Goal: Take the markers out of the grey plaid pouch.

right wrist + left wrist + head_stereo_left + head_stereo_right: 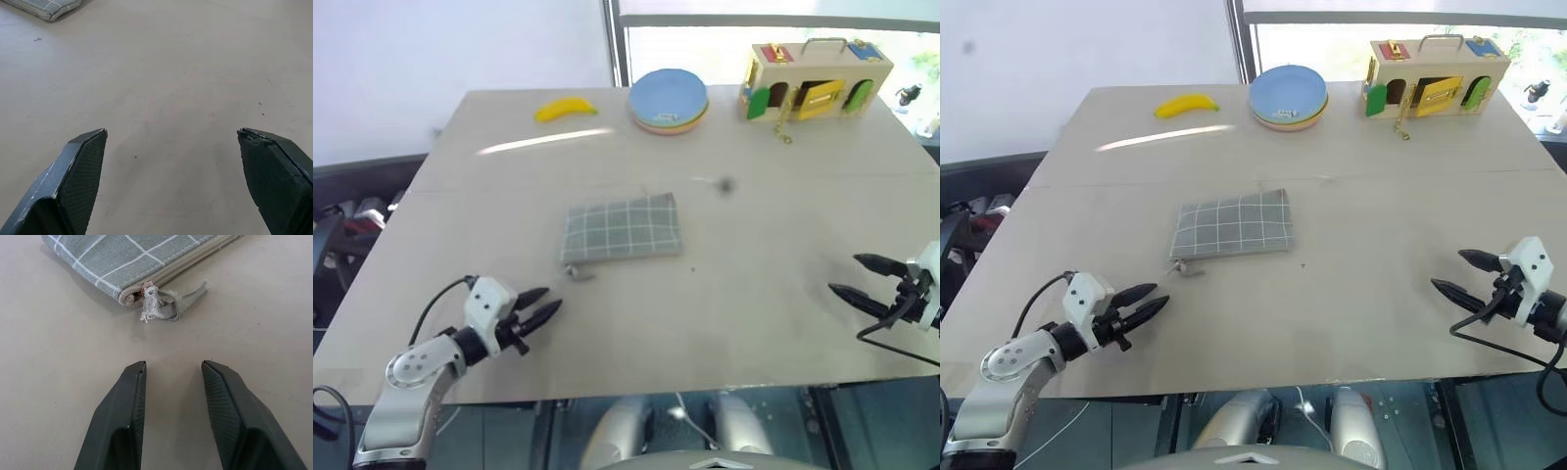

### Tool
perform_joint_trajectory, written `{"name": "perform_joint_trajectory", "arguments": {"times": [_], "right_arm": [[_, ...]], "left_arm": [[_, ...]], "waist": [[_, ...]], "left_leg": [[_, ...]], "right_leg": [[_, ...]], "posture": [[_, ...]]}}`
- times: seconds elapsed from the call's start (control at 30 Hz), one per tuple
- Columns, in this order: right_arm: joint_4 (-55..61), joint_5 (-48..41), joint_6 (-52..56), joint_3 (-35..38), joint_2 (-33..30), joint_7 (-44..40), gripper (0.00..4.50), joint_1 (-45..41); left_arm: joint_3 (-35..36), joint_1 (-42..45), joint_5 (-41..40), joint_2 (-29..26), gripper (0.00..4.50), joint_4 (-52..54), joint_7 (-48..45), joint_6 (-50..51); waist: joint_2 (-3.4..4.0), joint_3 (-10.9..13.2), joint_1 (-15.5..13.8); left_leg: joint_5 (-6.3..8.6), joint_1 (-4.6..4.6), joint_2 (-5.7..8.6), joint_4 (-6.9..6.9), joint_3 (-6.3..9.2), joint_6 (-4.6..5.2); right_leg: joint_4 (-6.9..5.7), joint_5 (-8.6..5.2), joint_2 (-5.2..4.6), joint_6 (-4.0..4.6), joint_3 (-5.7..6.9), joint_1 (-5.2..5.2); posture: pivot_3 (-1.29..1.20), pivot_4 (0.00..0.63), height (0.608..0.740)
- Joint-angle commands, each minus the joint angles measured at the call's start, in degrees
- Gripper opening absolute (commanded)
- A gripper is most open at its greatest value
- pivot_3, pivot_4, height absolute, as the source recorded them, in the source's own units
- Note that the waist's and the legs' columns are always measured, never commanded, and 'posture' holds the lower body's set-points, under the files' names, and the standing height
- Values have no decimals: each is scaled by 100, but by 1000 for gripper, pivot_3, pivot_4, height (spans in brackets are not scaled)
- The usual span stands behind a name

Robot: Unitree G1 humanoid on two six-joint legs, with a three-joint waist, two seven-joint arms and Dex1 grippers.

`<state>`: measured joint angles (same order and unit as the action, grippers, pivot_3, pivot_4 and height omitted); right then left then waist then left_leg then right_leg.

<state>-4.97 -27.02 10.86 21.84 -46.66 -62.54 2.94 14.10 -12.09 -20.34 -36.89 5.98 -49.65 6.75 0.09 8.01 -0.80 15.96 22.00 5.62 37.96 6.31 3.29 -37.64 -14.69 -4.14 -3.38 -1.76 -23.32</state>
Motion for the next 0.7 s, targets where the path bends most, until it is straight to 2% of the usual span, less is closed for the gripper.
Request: {"name": "perform_joint_trajectory", "arguments": {"times": [0.03,0.7], "right_arm": [[139,-104,-83,210,-86,-94,4357,27],[136,-137,-98,166,-33,-177,4357,24]], "left_arm": [[185,-67,-86,-72,1840,184,-60,-145],[339,72,-152,-80,1840,201,-45,-153]], "waist": [[0,0,0],[0,0,0]], "left_leg": [[0,0,0,0,0,0],[-1,-1,0,-5,0,-1]], "right_leg": [[0,0,0,0,0,0],[2,0,-1,0,0,0]], "posture": [[0,150,740],[0,150,740]]}}
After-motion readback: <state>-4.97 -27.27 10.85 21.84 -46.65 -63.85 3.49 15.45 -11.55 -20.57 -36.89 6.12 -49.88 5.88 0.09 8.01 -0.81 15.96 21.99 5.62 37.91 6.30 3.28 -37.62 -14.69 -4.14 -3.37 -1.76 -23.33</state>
